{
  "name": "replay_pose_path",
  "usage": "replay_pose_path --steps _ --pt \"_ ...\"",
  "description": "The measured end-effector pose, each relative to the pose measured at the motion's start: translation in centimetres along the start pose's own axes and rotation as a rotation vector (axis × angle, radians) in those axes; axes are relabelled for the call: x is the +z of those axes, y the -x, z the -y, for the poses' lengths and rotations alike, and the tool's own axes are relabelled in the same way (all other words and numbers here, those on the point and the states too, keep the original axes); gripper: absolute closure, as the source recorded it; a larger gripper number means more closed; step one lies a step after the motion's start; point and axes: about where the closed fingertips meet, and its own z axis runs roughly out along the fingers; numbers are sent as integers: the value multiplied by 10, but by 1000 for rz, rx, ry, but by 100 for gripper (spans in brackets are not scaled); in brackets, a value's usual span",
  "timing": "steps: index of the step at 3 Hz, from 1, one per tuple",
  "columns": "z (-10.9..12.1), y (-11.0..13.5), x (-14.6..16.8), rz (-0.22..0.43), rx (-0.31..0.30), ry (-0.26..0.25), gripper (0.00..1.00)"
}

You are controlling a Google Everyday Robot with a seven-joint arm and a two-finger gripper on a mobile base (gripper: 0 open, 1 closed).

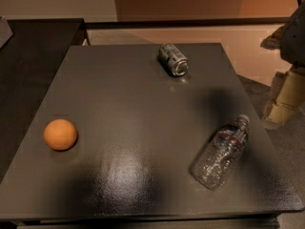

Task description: Place 7up can upright

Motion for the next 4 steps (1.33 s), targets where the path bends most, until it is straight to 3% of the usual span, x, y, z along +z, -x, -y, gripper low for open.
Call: replay_pose_path --steps 2,3,4 --pt "7 9 0 12 -12 13 0" --pt "23 24 9 24 6 51 0" --pt "49 40 24 33 66 92 0"
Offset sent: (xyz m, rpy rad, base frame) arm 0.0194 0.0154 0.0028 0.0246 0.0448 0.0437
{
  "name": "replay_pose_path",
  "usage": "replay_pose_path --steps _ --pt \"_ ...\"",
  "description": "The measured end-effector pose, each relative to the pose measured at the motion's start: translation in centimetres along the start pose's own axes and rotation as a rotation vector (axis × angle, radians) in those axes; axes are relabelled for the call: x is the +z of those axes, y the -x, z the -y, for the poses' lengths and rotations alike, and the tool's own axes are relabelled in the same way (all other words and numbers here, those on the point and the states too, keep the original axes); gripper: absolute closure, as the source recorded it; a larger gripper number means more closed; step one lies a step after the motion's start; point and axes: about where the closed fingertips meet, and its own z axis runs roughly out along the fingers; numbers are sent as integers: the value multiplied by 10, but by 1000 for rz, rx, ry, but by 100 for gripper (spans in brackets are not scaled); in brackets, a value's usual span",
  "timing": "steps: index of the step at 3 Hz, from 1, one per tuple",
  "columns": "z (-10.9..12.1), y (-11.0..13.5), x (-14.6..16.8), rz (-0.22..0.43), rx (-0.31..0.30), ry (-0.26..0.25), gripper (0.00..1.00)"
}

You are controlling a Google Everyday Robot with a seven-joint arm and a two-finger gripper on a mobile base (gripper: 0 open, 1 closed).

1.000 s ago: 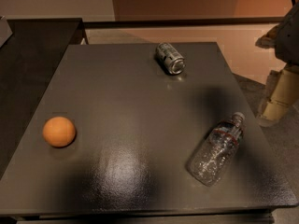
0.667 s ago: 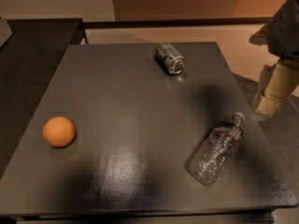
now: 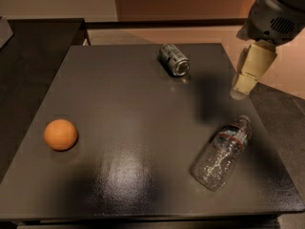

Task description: Place 7up can upright

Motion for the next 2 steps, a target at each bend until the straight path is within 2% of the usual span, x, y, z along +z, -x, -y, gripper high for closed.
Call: replay_pose_path --steps 1,2 --pt "28 19 11 2 82 14 0" --pt "48 37 22 -18 193 -20 0"
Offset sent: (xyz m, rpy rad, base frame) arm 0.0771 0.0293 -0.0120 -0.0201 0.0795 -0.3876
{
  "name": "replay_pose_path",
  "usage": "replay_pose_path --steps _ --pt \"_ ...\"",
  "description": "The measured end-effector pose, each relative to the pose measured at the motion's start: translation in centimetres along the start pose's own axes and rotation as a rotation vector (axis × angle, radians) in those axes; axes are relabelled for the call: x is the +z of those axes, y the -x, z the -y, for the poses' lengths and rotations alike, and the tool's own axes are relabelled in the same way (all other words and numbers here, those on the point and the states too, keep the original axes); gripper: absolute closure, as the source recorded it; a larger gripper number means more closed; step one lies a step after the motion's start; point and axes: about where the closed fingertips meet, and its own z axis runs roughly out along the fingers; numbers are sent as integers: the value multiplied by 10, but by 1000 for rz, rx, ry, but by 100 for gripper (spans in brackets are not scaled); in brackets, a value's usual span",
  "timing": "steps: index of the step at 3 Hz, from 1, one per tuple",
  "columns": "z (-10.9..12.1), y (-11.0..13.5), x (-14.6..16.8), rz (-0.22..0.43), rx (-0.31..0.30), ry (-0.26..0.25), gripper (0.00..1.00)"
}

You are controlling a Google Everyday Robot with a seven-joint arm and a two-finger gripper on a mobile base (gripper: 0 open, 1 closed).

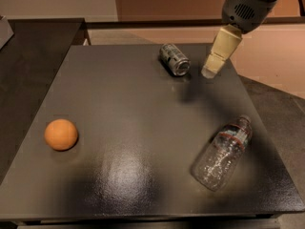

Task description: Place 7up can upright

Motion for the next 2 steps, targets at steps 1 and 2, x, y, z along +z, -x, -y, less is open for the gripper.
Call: replay_pose_path --steps 1,2 --pt "15 12 11 -31 147 -47 0" --pt "25 20 20 -46 280 -68 0"
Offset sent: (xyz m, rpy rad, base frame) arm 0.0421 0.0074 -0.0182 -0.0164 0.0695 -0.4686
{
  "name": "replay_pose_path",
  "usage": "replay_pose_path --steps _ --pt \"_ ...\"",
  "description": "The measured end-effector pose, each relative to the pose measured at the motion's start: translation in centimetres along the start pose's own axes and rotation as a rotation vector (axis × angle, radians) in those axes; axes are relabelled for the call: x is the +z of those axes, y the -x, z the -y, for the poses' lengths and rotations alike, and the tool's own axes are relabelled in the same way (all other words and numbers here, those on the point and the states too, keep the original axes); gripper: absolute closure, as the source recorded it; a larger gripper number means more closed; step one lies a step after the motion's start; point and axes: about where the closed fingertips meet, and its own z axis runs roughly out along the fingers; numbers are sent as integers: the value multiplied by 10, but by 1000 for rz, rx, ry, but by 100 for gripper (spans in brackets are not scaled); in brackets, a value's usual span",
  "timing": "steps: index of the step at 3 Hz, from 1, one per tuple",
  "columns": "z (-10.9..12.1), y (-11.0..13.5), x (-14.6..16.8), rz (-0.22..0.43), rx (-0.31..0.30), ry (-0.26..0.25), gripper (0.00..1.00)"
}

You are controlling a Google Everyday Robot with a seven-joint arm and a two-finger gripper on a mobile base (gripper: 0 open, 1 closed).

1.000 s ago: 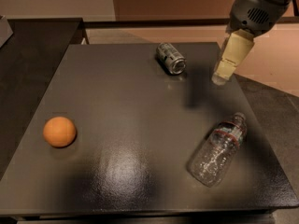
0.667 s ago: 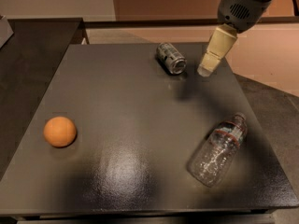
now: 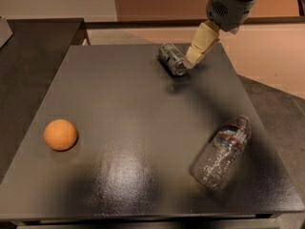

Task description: Place 7up can upright

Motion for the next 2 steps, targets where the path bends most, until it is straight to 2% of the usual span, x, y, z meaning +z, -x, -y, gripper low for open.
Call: replay_pose_path --steps 2 --pt "12 19 22 1 231 30 0"
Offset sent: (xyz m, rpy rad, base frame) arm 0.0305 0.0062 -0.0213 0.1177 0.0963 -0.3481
